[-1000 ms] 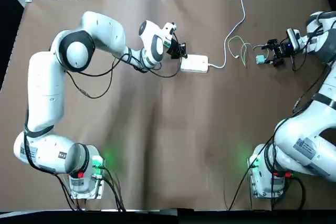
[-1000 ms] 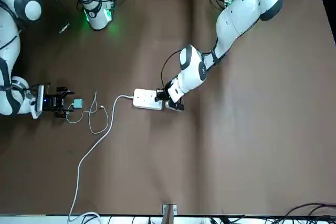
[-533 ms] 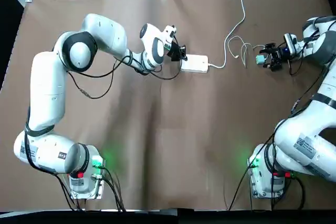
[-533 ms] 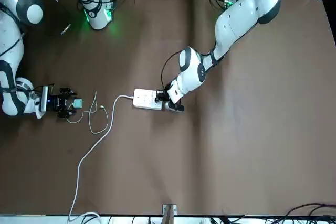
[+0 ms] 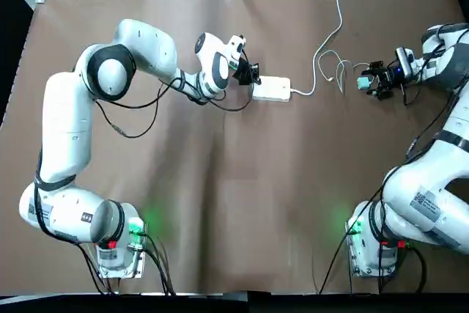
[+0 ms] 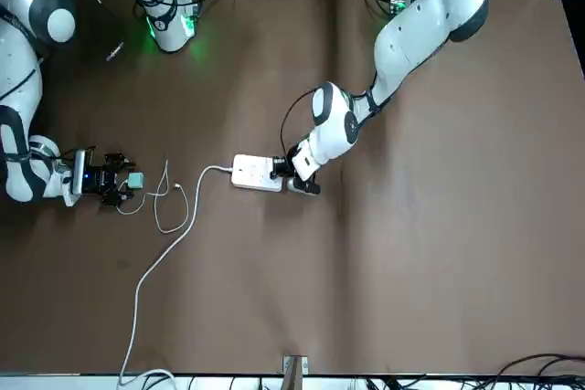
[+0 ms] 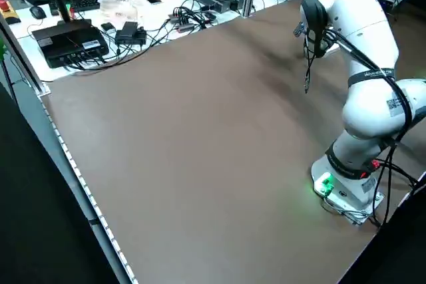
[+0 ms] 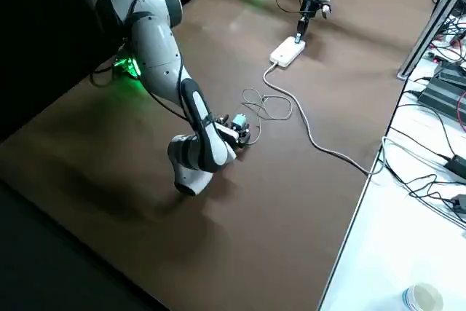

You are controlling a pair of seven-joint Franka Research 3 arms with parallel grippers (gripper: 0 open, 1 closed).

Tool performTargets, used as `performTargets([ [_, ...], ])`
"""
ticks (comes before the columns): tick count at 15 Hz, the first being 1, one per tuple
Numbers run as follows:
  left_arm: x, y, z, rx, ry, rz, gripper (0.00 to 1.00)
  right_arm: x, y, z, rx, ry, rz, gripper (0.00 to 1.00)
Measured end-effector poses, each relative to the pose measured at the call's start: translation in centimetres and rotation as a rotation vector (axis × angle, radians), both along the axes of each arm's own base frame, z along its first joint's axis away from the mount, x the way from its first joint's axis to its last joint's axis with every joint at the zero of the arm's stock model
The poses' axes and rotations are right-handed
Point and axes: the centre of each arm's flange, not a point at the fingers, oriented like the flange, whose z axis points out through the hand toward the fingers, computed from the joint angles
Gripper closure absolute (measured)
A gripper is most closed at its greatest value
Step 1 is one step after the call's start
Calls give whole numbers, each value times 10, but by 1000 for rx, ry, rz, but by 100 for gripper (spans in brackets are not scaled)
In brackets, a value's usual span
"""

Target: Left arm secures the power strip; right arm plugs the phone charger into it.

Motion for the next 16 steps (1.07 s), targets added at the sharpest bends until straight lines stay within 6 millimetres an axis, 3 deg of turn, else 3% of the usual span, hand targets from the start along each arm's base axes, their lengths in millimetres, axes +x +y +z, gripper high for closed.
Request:
performTargets([
  [16, 2, 1, 0, 3, -12, -7, 99, 3, 3, -3, -8, -47, 10, 7],
])
